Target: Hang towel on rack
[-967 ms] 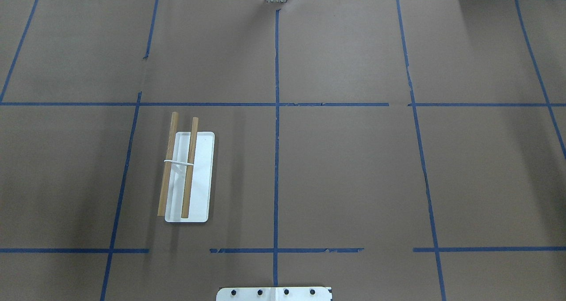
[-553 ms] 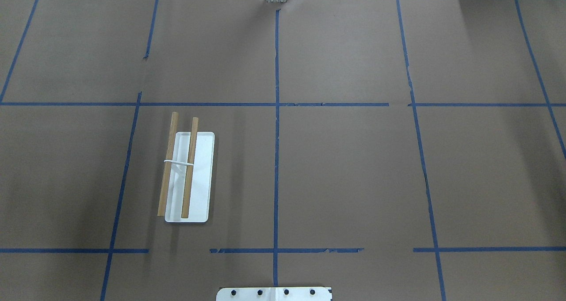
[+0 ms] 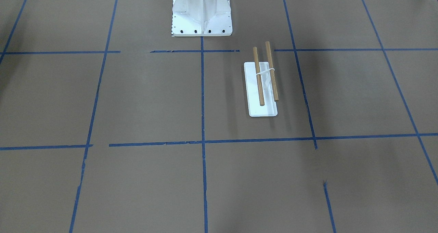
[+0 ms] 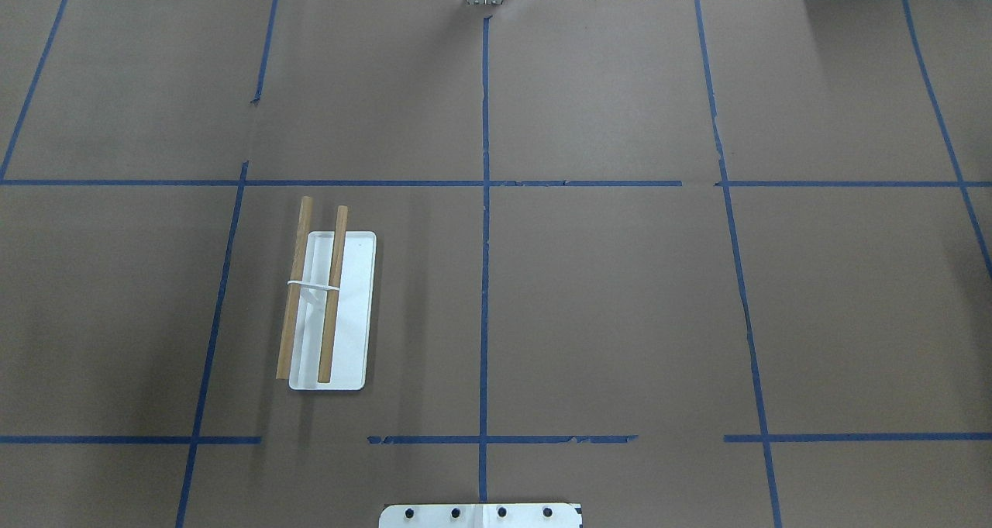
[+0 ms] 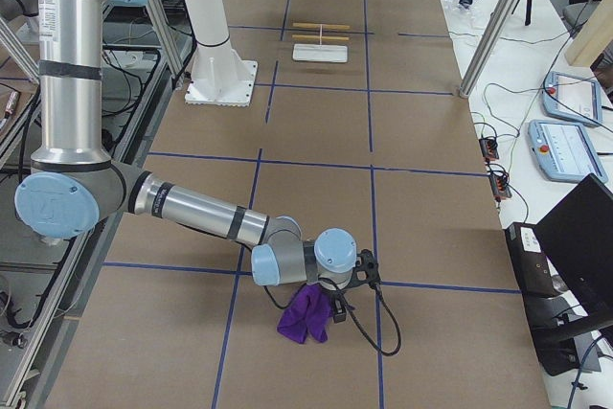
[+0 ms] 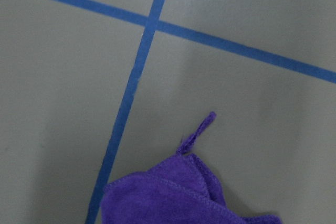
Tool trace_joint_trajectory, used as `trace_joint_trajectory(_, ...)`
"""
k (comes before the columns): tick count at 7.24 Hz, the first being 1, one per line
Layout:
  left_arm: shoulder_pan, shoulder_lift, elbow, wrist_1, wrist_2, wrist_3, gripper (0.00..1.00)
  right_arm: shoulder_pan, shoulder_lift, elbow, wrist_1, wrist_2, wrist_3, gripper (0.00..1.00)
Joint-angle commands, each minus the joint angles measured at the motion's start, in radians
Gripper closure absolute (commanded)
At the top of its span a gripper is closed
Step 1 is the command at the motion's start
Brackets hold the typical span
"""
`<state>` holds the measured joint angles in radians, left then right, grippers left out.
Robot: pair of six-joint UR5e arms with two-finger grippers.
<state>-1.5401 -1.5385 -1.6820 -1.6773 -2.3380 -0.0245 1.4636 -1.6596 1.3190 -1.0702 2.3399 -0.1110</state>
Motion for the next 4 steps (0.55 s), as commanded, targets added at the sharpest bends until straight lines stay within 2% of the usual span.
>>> trace_joint_trajectory(1, 0.000, 0.000, -0.007, 0.001, -0.001, 0.000, 0.00, -0.067, -0.045, -0.026, 0.076, -0.004, -0.004, 0.00)
trace_joint_trajectory(4, -0.002, 0.000, -0.013, 0.001, -0.003, 0.000, 0.00, -0.115, -0.046, -0.050, 0.076, -0.042, -0.003, 0.00)
